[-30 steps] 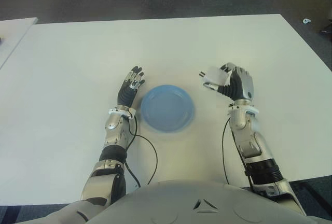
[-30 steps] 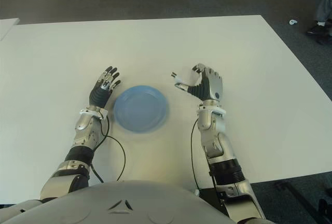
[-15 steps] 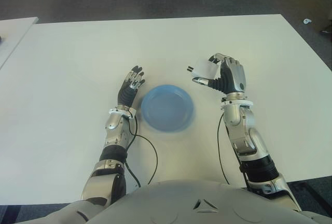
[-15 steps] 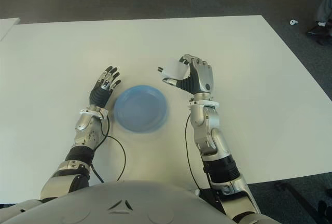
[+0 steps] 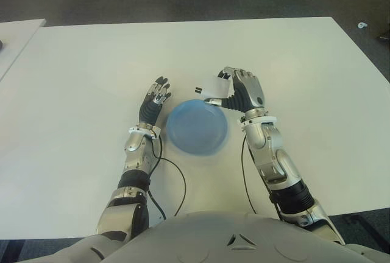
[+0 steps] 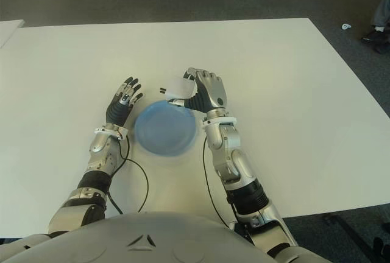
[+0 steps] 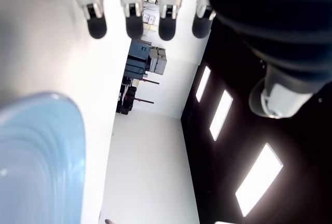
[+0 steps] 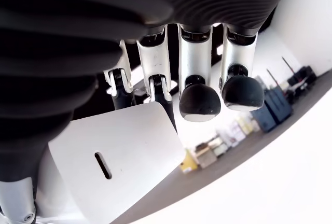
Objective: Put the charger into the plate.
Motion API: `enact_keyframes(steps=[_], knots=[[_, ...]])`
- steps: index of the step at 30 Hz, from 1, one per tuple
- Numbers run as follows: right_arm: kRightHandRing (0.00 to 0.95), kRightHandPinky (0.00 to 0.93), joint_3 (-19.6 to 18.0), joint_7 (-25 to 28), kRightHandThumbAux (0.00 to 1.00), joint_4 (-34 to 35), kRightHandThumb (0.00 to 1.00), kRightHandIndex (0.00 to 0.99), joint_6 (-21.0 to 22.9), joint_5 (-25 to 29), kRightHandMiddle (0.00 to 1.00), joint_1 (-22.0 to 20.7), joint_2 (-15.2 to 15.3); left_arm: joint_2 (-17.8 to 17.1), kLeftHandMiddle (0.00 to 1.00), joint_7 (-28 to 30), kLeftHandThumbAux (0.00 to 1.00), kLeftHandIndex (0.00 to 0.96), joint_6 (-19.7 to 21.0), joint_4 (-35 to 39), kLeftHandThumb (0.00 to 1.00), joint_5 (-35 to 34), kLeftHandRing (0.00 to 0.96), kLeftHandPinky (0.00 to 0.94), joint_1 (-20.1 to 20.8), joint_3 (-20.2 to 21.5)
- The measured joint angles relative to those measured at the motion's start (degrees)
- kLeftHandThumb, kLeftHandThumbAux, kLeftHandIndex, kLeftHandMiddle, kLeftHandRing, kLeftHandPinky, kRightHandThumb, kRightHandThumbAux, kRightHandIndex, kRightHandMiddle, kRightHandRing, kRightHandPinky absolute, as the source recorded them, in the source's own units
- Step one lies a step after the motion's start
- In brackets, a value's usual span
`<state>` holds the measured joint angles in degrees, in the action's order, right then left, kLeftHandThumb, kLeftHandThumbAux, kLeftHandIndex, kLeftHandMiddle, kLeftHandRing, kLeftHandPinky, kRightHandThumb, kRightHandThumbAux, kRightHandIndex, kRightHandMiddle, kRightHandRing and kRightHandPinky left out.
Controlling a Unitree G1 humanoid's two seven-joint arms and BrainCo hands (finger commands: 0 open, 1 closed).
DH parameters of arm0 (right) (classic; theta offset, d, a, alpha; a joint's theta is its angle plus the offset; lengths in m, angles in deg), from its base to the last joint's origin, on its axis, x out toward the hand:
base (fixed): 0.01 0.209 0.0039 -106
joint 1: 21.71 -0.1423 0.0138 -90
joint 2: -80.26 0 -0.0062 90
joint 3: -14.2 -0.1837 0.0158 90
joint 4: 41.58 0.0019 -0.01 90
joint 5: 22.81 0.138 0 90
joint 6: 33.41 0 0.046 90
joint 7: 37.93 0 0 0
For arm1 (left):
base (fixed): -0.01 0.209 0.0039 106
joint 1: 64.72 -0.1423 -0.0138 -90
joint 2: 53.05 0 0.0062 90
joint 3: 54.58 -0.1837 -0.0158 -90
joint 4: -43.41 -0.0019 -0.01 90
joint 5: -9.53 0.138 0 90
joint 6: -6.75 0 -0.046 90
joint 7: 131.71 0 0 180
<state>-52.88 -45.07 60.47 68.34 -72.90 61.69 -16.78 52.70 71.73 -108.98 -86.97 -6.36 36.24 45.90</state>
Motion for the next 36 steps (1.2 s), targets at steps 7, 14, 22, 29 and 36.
enact_keyframes(steps=[7,14,22,29,36], knots=[[0.864,0.858,1.99,0.7,0.676,-0.56,0.856,0.399,0.21,-0.75,0.542,-0.1,-1.46,0.1,0.078,0.0,0.448,0.0,0.24,0.11,0.007,-0.05,0.072,0.043,-0.02,0.04],[0.864,0.857,3.98,1.01,0.677,-2.2,0.856,0.398,0.21,-0.96,0.542,-0.06,-2.82,0.46,0.072,0.0,0.452,0.0,0.9,0.53,0.008,-0.67,0.07,0.051,-0.03,0.12],[0.862,0.857,5.61,1.19,0.677,-4.3,0.856,0.399,0.18,-0.7,0.545,0.36,-3.9,0.61,0.065,0.0,0.453,0.0,1.4,0.76,0.004,-0.9,0.065,0.05,-0.06,0.11],[0.86,0.857,6.37,-0.39,0.677,-6.41,0.856,0.399,-0.74,0.04,0.545,2.02,-4.46,0.75,0.065,-0.01,0.45,0.0,1.7,0.94,0.005,-0.9,0.061,0.042,-0.07,0.07],[0.83,0.809,6.59,-4.02,0.676,-9.35,0.852,0.399,-3.51,0.11,0.548,2.16,-4.08,0.76,0.067,-0.03,0.444,0.0,1.82,0.99,0.005,-0.88,0.062,0.035,-0.07,0.02]])
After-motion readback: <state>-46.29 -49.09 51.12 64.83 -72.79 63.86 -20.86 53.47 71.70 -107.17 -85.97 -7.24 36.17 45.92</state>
